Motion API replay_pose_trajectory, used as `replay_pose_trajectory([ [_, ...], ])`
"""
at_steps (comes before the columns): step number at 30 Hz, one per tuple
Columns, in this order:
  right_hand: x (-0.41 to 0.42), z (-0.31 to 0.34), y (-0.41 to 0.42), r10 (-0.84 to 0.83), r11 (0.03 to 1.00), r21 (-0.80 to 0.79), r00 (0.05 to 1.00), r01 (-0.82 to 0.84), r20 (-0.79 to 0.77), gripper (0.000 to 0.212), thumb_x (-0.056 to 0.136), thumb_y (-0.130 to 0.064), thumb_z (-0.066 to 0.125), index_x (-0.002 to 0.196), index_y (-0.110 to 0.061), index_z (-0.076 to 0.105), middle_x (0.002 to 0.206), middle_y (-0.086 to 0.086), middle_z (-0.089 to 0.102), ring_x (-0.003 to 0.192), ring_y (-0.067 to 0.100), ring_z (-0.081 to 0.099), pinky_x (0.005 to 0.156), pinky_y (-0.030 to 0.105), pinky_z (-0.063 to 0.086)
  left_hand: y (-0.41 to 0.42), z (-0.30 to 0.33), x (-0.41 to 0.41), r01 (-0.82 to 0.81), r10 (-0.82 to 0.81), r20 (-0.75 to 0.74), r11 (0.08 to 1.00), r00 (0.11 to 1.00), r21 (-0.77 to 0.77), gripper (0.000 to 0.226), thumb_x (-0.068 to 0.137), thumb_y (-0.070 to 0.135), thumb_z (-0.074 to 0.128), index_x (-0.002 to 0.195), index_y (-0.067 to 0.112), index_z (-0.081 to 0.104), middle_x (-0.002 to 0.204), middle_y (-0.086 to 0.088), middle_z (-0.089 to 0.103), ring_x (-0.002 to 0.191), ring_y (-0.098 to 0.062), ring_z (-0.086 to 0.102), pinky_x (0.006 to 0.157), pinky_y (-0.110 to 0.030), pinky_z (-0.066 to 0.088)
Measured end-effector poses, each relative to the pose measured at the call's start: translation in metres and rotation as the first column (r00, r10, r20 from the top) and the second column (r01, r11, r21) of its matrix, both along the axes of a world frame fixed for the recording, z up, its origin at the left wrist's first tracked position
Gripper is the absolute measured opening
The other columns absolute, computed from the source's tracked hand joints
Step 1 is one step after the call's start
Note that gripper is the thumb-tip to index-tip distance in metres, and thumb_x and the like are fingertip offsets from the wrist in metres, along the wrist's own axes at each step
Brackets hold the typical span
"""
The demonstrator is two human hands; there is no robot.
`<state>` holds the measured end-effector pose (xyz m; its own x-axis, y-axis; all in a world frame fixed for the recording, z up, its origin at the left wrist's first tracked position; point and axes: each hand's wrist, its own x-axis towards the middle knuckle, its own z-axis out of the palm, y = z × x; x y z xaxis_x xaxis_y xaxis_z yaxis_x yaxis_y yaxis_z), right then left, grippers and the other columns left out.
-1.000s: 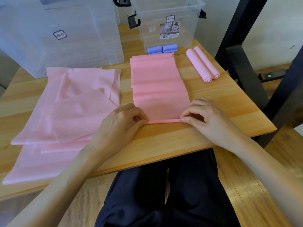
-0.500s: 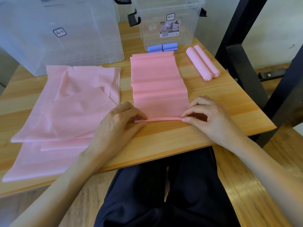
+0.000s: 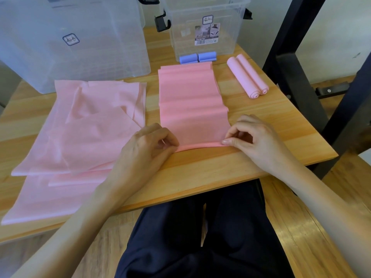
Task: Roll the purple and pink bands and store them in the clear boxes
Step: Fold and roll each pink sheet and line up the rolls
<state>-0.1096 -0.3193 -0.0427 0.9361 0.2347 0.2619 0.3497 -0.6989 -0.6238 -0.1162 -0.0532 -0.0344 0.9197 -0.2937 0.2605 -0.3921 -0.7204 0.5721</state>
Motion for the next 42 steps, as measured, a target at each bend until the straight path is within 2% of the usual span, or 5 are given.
replay_pose_trajectory([
  [7, -0.002, -0.001, -0.004, 0.057, 0.998, 0.015, 0.998, -0.057, 0.01, 0.024, 0.084, -0.035, 0.065, 0.087, -0.014, 0.075, 0.087, -0.003, 0.06, 0.09, 0.011, 0.054, 0.082, 0.019, 0.041, 0.003, -0.003, -0.002, 0.039, -0.04, 0.058, 0.999, 0.997, 0.026, 0.008, 0.089, 0.027, 0.067, 0.091, 0.024, 0.074, 0.092, 0.013, 0.06, 0.083, -0.004, 0.061, 0.075, -0.031, 0.053],
  [15, 0.011, 0.014, -0.001, 0.001, 0.998, -0.064, 0.991, -0.01, -0.131, 0.008, 0.084, -0.026, 0.075, 0.083, -0.022, 0.068, 0.087, -0.012, 0.06, 0.085, 0.002, 0.052, 0.072, 0.006, 0.038, 0.0, 0.001, 0.004, -0.053, 0.052, -0.059, 0.998, 0.997, -0.017, 0.008, 0.087, 0.026, 0.069, 0.083, 0.033, 0.067, 0.087, 0.014, 0.064, 0.084, -0.003, 0.06, 0.078, -0.035, 0.052],
  [26, 0.001, 0.005, -0.002, 0.04, 0.998, -0.051, 0.999, -0.04, -0.015, 0.011, 0.088, -0.027, 0.067, 0.089, -0.019, 0.074, 0.088, -0.011, 0.058, 0.092, 0.005, 0.05, 0.083, 0.011, 0.035, 0.004, -0.005, 0.001, 0.007, -0.008, 0.056, 1.0, 0.998, 0.011, 0.009, 0.088, 0.034, 0.065, 0.089, 0.029, 0.073, 0.089, 0.02, 0.056, 0.083, 0.002, 0.058, 0.072, -0.022, 0.048],
  [32, 0.001, 0.017, -0.008, 0.039, 0.995, -0.085, 0.975, -0.059, -0.219, 0.004, 0.088, -0.032, 0.068, 0.086, -0.029, 0.07, 0.089, -0.015, 0.062, 0.089, 0.002, 0.052, 0.075, 0.015, 0.038, 0.002, -0.002, 0.0, -0.003, 0.0, -0.059, 0.999, 0.998, -0.052, 0.006, 0.087, 0.033, 0.066, 0.085, 0.033, 0.073, 0.087, 0.017, 0.06, 0.085, -0.004, 0.059, 0.077, -0.031, 0.052],
  [42, -0.006, 0.005, -0.005, -0.019, 1.0, -0.009, 0.998, 0.018, -0.058, 0.011, 0.082, -0.031, 0.074, 0.086, -0.02, 0.074, 0.089, -0.01, 0.059, 0.089, 0.004, 0.053, 0.078, 0.009, 0.04, 0.004, -0.004, 0.001, -0.003, 0.002, 0.042, 1.0, 0.999, 0.019, 0.01, 0.089, 0.036, 0.064, 0.09, 0.029, 0.072, 0.093, 0.018, 0.057, 0.085, -0.001, 0.059, 0.074, -0.022, 0.049],
])
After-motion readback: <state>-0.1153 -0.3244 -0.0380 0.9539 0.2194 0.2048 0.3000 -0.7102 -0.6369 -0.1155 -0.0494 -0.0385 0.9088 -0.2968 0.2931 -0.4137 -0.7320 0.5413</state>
